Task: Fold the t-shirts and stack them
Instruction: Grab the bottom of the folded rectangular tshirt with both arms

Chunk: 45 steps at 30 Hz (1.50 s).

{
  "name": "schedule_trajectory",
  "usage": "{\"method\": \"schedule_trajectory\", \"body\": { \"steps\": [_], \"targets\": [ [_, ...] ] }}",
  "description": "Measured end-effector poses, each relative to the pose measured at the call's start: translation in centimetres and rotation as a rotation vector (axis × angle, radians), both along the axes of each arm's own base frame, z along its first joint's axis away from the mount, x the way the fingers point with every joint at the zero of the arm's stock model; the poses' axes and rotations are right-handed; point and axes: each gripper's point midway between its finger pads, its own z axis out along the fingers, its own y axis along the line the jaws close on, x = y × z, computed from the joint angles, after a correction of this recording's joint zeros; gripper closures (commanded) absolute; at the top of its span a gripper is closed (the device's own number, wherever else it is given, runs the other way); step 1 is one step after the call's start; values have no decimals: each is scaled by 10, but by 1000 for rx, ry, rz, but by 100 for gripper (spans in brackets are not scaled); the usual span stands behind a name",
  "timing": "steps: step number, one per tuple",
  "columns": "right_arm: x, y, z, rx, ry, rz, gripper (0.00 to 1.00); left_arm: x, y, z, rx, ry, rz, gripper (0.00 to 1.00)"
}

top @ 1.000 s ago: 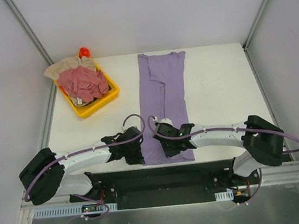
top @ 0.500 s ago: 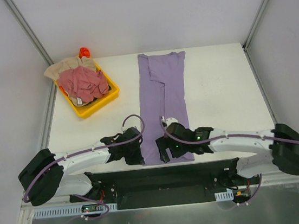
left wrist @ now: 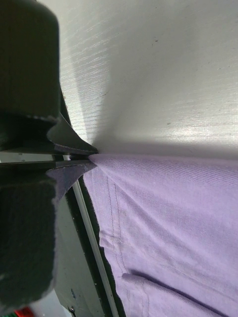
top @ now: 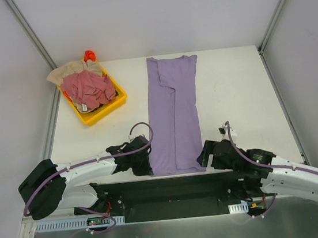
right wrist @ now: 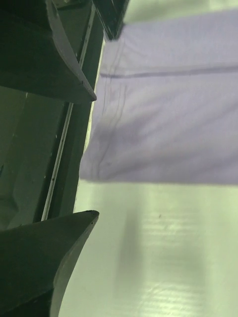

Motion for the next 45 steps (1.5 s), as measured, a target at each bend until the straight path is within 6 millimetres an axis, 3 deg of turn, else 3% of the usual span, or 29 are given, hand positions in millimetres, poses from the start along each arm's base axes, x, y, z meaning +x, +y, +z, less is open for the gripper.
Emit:
{"method": "schedule_trajectory", "body": {
  "steps": [5, 9, 21, 27, 33, 35, 40, 45],
  "targets": [
    [-6, -17, -30, -115, 107, -77, 33, 0, 0, 0, 1, 0, 0, 100],
    [-8, -29, -50, -238, 185, -118, 39, 0, 0, -1, 3, 2, 0, 100],
    [-8, -15, -47, -281, 230, -54, 42, -1, -1, 0, 3, 1, -6, 100],
    [-11, 0, -44, -219, 246, -19, 55, -1, -1, -1, 5, 3, -6, 100],
    [-19, 8, -52, -187, 294, 9, 60, -1, -1, -1, 5, 3, -6, 100],
    [-20, 10, -53, -181, 302, 9, 66, -1, -1, -1, 5, 3, -6, 100],
    [-22, 10, -56, -180, 313, 11, 99, -1, -1, -1, 4, 4, -5, 100],
    [-25, 12, -56, -154, 316, 27, 99, -4, -3, 1, 0, -1, -18, 100]
  ]
}}
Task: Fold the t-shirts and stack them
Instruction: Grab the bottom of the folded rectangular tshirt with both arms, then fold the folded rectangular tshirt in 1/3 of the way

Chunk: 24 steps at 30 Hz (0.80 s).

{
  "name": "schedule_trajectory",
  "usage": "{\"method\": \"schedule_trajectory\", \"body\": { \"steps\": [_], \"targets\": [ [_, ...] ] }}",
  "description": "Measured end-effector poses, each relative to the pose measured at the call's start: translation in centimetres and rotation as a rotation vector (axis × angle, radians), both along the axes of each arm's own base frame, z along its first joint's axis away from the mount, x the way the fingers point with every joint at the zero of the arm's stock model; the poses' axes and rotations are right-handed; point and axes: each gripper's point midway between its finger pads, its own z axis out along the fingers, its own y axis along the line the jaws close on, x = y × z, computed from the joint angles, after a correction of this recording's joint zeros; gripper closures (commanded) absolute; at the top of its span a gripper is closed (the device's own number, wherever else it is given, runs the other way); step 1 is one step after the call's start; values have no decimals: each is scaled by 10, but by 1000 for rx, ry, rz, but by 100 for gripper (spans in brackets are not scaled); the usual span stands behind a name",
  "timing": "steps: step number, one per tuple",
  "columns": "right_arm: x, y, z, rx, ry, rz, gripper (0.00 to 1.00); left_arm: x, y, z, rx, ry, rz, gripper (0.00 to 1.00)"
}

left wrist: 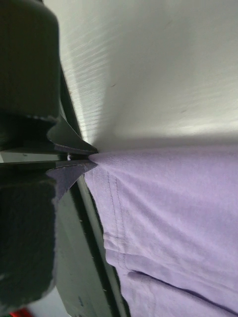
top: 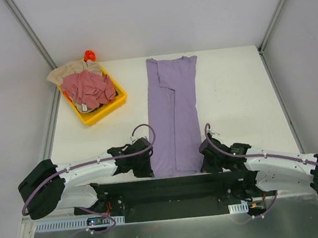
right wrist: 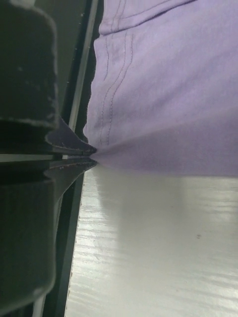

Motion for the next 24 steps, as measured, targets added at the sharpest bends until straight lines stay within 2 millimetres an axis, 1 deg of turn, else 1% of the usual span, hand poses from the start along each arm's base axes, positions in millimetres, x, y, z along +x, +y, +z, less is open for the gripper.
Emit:
{"method": "schedule_trajectory", "body": {
  "steps": [3, 6, 9, 11, 15, 19, 21, 24],
  "targets": [
    [-9, 0, 0, 41, 17, 15, 99, -15, -2, 1, -1, 3, -50, 100],
    [-23, -1, 4, 86, 35, 41, 99, -30, -3, 4, -14, 4, -88, 100],
    [-31, 3, 15, 147, 28, 69, 99, -36, -3, 11, -34, -4, -101, 100],
    [-31, 7, 24, 191, 9, 80, 99, -33, -4, 17, -53, -25, -99, 100],
    [-25, 6, 30, 190, -26, 87, 99, -24, -6, 27, -64, -85, -103, 100],
    [-8, 7, 45, 160, -71, 85, 99, -6, -18, 51, -103, -164, -106, 100],
    [5, 10, 55, 151, -101, 81, 99, 9, -23, 66, -129, -199, -87, 100],
    [26, 11, 70, 126, -144, 69, 99, 37, -25, 85, -148, -252, -41, 100]
  ]
}}
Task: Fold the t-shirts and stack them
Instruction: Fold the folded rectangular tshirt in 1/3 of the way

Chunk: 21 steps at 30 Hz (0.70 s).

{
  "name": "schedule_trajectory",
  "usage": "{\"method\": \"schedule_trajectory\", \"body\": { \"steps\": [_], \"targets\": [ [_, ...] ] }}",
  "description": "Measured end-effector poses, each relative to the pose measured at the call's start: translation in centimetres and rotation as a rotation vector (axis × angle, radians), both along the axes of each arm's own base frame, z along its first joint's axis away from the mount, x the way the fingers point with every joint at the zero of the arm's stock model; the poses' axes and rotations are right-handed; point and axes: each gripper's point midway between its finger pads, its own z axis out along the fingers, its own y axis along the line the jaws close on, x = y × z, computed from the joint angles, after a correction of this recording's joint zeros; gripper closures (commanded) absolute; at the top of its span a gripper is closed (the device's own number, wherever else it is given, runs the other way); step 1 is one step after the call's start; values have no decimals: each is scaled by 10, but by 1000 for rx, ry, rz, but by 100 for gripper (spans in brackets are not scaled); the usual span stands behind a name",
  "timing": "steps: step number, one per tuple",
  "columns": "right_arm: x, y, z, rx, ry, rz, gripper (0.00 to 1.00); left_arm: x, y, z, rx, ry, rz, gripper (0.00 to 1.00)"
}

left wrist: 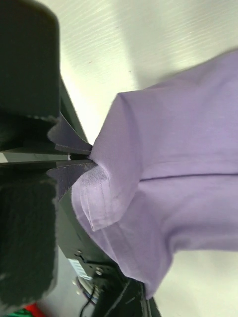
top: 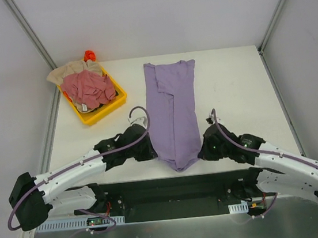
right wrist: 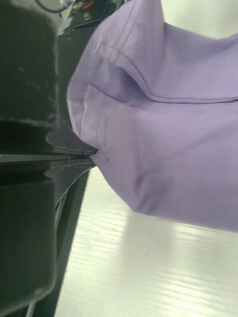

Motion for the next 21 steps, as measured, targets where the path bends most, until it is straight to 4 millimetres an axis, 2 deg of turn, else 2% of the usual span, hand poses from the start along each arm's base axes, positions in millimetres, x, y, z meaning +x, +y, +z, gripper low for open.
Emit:
{"method": "schedule_trajectory", "body": {
  "steps": [6, 15, 21],
  "targets": [
    [51, -4, 26, -45, -99, -50, 99, 64, -11, 29, 3, -64, 54, 100],
    [147, -8, 54, -63, -196, -121, 99, 153, -18, 49, 21, -118, 95, 100],
    [211, -3, 67, -25, -222, -121, 99, 209, -13, 54, 28, -142, 132, 100]
  ]
}}
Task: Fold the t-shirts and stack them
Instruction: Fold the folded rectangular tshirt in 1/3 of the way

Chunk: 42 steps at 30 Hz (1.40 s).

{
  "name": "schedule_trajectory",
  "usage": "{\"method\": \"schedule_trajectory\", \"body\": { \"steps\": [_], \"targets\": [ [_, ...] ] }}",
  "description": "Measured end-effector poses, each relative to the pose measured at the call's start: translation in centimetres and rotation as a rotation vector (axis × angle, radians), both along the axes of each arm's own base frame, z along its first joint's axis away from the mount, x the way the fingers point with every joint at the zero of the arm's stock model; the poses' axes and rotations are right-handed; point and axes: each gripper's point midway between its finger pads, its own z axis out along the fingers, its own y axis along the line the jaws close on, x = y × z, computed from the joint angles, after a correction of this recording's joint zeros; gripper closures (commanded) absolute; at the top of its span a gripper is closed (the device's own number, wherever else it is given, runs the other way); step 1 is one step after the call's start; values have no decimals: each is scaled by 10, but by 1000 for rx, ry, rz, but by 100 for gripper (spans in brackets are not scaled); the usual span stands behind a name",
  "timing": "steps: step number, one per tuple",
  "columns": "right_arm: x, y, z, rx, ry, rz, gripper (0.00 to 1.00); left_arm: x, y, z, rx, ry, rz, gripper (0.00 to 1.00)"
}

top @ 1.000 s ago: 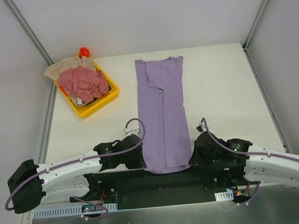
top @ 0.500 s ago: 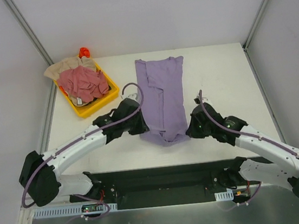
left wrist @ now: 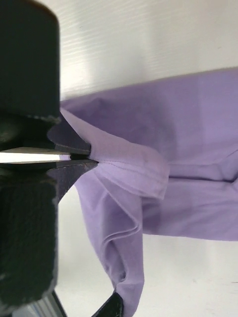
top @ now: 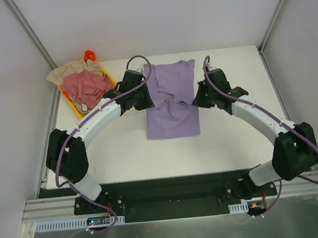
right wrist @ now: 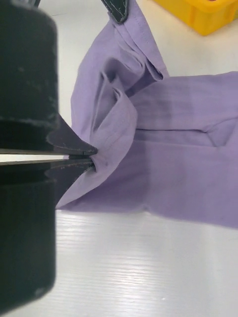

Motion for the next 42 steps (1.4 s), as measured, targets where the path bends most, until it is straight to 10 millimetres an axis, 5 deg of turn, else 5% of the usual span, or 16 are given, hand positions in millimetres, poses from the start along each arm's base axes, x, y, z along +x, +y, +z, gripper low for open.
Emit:
{"method": "schedule_trajectory", "body": {
  "steps": [9, 27, 30, 32, 34, 36, 38, 40, 42],
  "targets": [
    [51, 5, -22, 8, 42, 17, 99, 50, 8, -15, 22, 6, 7, 100],
    [87, -2, -72, 4, 105, -20, 99, 87, 12, -66, 52, 89, -28, 100],
    [93, -3, -83, 2, 123, -29, 95, 92, 16, -75, 60, 102, -22, 87],
    [97, -4, -88, 3, 131, -37, 81, 96, 18, -81, 67, 106, -23, 74],
    [100, -5, -90, 6, 133, -46, 57, 100, 20, -85, 70, 110, -24, 59],
    [103, -5, -87, 12, 127, -51, 43, 101, 21, -86, 72, 108, -33, 30],
    [106, -4, -83, 17, 117, -50, 25, 102, 20, -85, 70, 101, -51, 14],
    [109, -4, -78, 20, 106, -52, 4, 103, 20, -81, 65, 93, -56, 4],
    [105, -4, -72, 17, 96, -49, 4, 100, 21, -77, 63, 87, -61, 1]
  ]
}}
